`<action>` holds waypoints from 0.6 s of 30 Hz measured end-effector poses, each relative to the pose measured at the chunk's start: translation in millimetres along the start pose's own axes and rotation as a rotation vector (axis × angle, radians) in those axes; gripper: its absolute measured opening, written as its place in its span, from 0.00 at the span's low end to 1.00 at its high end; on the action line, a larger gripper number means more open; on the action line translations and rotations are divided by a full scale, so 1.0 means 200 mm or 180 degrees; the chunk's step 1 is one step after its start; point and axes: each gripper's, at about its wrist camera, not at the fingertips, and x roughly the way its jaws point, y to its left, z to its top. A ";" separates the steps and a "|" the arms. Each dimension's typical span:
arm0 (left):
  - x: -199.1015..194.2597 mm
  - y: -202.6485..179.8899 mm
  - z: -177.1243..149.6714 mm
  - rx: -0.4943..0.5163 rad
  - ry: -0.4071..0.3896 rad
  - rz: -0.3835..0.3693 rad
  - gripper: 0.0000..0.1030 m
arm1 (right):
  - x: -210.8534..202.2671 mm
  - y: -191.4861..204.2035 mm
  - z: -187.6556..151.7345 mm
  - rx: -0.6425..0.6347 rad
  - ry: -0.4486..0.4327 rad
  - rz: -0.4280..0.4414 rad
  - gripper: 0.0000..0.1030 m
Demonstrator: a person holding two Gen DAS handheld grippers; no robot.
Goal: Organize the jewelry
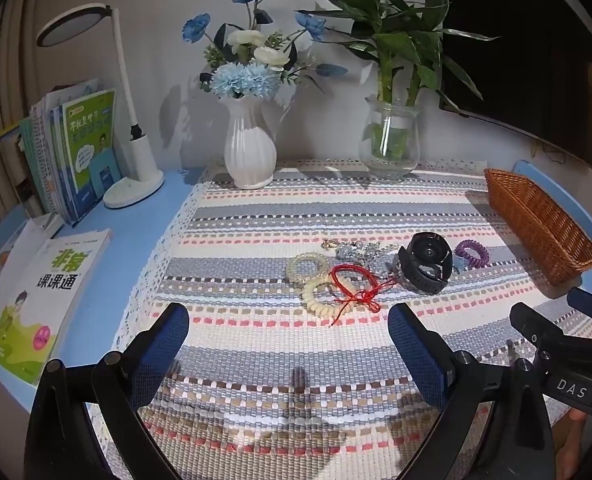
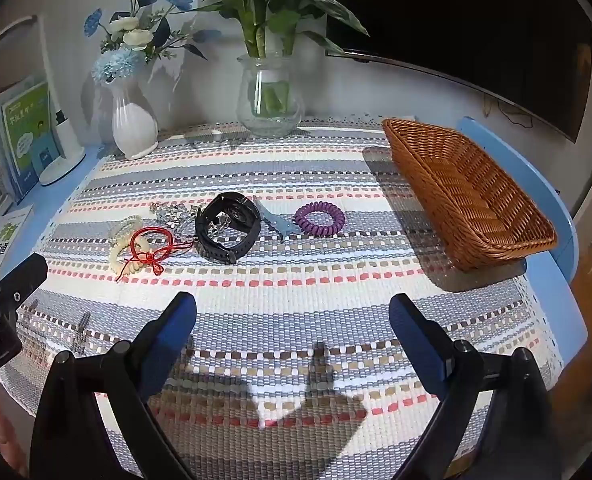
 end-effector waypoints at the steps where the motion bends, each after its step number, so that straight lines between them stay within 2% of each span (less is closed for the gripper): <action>1: 0.00 0.00 0.00 0.0000 0.0002 0.0002 0.97 | 0.00 0.00 0.00 0.0009 0.0014 0.0012 0.94; 18: -0.01 0.00 -0.01 0.0025 -0.0002 -0.0007 0.97 | -0.03 0.03 0.00 -0.0032 0.0005 0.0008 0.94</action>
